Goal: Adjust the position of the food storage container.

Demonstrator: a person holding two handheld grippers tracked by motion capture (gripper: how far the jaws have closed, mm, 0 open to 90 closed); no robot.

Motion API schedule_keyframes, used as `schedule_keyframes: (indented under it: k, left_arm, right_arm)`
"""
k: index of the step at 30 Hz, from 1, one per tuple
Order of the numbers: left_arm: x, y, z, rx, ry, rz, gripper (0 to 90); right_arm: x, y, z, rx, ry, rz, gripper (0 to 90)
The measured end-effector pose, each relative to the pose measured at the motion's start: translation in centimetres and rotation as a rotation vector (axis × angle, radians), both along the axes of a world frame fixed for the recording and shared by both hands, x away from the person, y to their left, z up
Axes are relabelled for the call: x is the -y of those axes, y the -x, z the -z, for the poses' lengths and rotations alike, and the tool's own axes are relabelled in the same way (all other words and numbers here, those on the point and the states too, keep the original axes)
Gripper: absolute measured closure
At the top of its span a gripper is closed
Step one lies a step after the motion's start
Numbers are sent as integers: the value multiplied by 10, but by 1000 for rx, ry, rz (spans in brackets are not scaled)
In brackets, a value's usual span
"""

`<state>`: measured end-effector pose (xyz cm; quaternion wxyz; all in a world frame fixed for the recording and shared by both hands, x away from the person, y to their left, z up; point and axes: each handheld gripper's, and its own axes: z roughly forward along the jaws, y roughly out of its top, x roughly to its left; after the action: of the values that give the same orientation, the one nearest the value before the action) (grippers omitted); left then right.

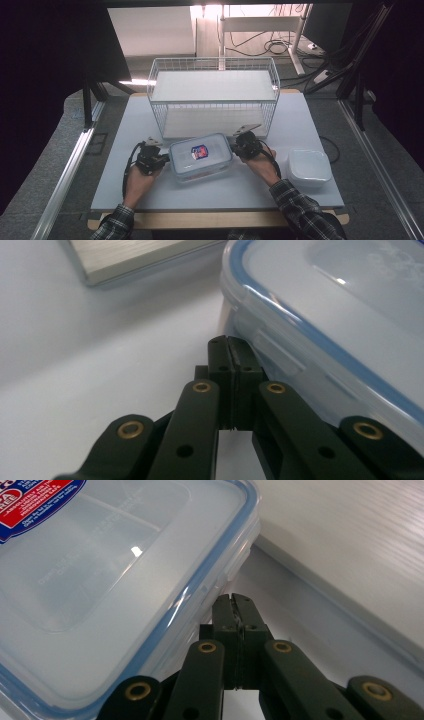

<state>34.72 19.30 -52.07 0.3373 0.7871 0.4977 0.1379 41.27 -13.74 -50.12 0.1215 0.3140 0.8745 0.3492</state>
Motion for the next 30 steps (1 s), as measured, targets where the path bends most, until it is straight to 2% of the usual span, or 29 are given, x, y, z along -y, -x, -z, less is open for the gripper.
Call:
schedule_keyframes:
  k: [2,5,9,14,16,19,22,25,28,30]
  left_arm:
    - [4,-5,0,-1,20,14,900]
    - [12,-11,1,-2,18,49,900]
    - [22,-12,1,-8,22,84,900]
    - [33,-8,0,-7,1,122,900]
    - [37,-7,-1,2,-15,135,900]
    - [34,-6,-3,15,-14,139,894]
    - [23,3,-11,74,-41,106,833]
    - [9,12,-14,81,17,90,718]
    - [2,26,-17,101,25,82,574]
    - [0,33,-20,123,35,94,496]
  right_arm:
    - [6,5,-2,-3,15,11,895]
    - [16,13,-5,-25,12,37,895]
    - [29,29,-6,-33,19,59,896]
    - [40,47,-8,-20,46,77,895]
    - [42,51,-8,-8,55,87,895]
    - [43,52,-9,1,71,79,892]
    - [45,55,-12,25,86,85,847]
    - [52,59,-18,55,72,96,785]
    - [60,64,-23,89,57,96,704]
    - [63,67,-25,102,46,97,649]
